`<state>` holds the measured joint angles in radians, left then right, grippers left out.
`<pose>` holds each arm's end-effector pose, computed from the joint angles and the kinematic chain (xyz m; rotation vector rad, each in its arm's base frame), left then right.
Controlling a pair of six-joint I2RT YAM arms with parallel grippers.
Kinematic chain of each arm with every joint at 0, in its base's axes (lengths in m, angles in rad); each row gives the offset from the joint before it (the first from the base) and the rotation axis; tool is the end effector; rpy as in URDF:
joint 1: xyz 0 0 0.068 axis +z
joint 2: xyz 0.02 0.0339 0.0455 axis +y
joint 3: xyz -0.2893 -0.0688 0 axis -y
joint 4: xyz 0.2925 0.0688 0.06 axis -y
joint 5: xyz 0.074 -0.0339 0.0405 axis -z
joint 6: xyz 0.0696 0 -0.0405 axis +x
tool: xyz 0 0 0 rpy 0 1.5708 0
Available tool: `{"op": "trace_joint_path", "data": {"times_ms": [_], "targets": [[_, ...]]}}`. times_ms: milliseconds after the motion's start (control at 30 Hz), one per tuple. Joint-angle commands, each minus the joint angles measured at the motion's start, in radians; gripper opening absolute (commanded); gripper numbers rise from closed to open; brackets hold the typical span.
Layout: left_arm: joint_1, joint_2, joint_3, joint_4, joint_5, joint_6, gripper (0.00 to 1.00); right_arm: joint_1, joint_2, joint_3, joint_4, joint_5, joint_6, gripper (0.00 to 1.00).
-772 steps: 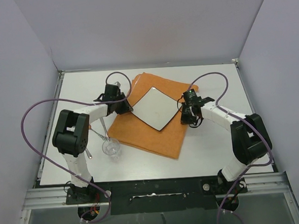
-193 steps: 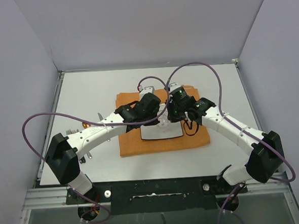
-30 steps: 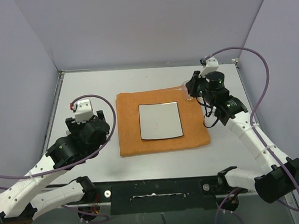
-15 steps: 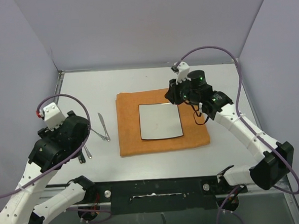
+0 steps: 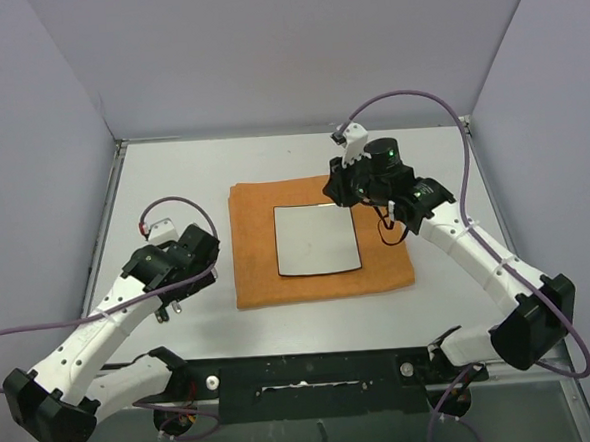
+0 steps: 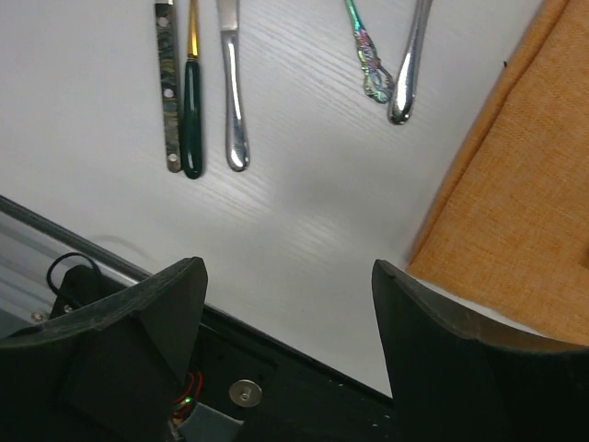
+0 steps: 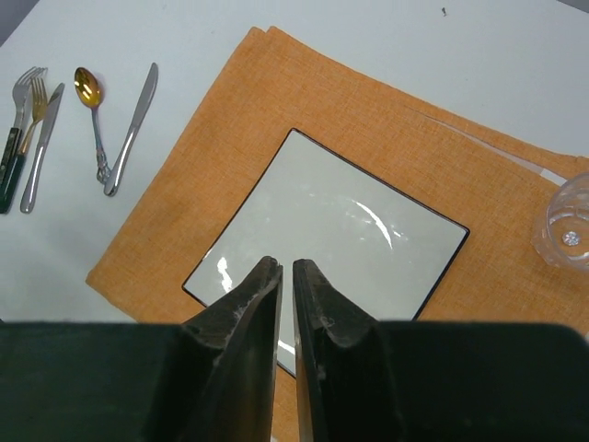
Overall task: Set the dinner table for one person
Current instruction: Pick up the knife at the center of the board.
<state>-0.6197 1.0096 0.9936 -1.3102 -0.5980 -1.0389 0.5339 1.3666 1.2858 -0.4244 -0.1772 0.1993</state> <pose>0.1785 -0.0792 0.2861 -0.6189 2.4497 0.2968 0.3230 0.2052 0.3640 -0.4639 2.0780 0.6257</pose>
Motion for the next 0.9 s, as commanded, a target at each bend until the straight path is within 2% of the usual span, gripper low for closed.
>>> {"op": "trace_joint_path", "data": {"times_ms": [0,33,167,400,500,633,867], "targets": [[0.006,0.009,-0.042,0.257,0.093,0.075,0.71,0.007,-0.103,-0.005,0.002,0.019,-0.016,0.12],[0.007,0.004,-0.065,0.333,0.112,0.127,0.71,0.006,-0.114,-0.010,-0.008,0.023,-0.018,0.11],[0.057,0.075,-0.096,0.459,0.157,0.199,0.70,0.007,-0.153,-0.024,-0.037,0.036,-0.021,0.11],[0.259,0.234,-0.126,0.657,0.313,0.311,0.66,0.007,-0.224,-0.046,-0.088,0.060,-0.023,0.11],[0.327,0.325,-0.093,0.712,0.371,0.359,0.62,0.007,-0.254,-0.055,-0.106,0.076,-0.032,0.11],[0.342,0.440,-0.036,0.773,0.411,0.431,0.60,0.004,-0.277,-0.061,-0.129,0.100,-0.042,0.10],[0.340,0.557,0.021,0.810,0.422,0.443,0.59,-0.002,-0.287,-0.056,-0.154,0.116,-0.062,0.10]]}}
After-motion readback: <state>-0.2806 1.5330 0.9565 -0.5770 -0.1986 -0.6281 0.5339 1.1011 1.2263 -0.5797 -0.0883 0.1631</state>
